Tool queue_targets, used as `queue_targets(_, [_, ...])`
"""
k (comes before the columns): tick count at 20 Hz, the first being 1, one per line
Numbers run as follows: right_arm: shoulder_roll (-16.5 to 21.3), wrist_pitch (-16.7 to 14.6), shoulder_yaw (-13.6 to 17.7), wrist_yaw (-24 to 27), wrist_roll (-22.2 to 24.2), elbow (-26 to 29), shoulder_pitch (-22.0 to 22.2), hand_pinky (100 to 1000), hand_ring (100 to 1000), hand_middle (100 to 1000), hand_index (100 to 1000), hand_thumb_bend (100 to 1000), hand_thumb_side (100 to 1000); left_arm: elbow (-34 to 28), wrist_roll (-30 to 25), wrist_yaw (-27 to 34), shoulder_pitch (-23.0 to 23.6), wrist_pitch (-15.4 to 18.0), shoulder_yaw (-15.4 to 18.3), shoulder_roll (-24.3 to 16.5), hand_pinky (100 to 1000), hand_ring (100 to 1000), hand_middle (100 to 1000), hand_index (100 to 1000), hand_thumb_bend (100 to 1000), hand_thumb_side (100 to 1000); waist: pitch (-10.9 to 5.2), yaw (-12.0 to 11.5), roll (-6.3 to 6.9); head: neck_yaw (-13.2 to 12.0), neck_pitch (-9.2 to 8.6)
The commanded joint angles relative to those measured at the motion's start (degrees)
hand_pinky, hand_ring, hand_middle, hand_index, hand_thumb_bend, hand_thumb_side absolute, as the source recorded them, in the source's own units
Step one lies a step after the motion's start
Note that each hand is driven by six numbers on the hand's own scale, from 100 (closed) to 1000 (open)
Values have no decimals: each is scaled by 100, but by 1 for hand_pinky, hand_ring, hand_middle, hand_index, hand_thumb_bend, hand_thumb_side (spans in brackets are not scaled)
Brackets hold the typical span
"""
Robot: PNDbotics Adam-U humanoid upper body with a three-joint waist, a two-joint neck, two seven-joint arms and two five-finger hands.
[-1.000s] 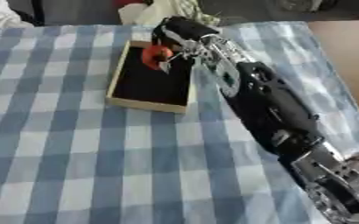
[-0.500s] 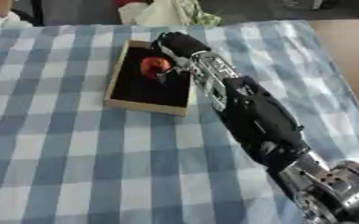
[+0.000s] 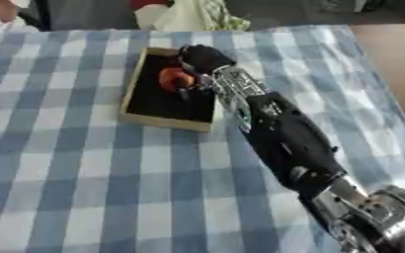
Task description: Pick up objects on the table and place them in the box.
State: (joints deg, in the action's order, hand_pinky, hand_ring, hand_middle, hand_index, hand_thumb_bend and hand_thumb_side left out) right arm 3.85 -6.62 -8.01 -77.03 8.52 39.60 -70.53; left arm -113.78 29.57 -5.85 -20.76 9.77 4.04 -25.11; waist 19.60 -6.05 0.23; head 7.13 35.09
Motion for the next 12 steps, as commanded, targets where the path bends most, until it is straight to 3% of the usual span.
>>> queue_targets(1, [95,83,-14,-310,109,139,-85,817,767,624,846,411,100,-81,-5,-5,-46,-11,35,-82,740,751,714,824,555,666,-123,11,19,-33,-19])
queue_targets(6, [125,111,24,-388,327,369,-115,823,776,642,864,462,100,-81,-8,-6,-28,-20,35,-84,741,752,714,824,554,666,-175,53,31,-46,1])
queue_targets(12, [267,137,28,-144,361,861,-173,814,759,621,862,432,100,-81,-16,-9,35,-41,46,-102,742,752,715,824,553,667,-285,106,49,-82,67])
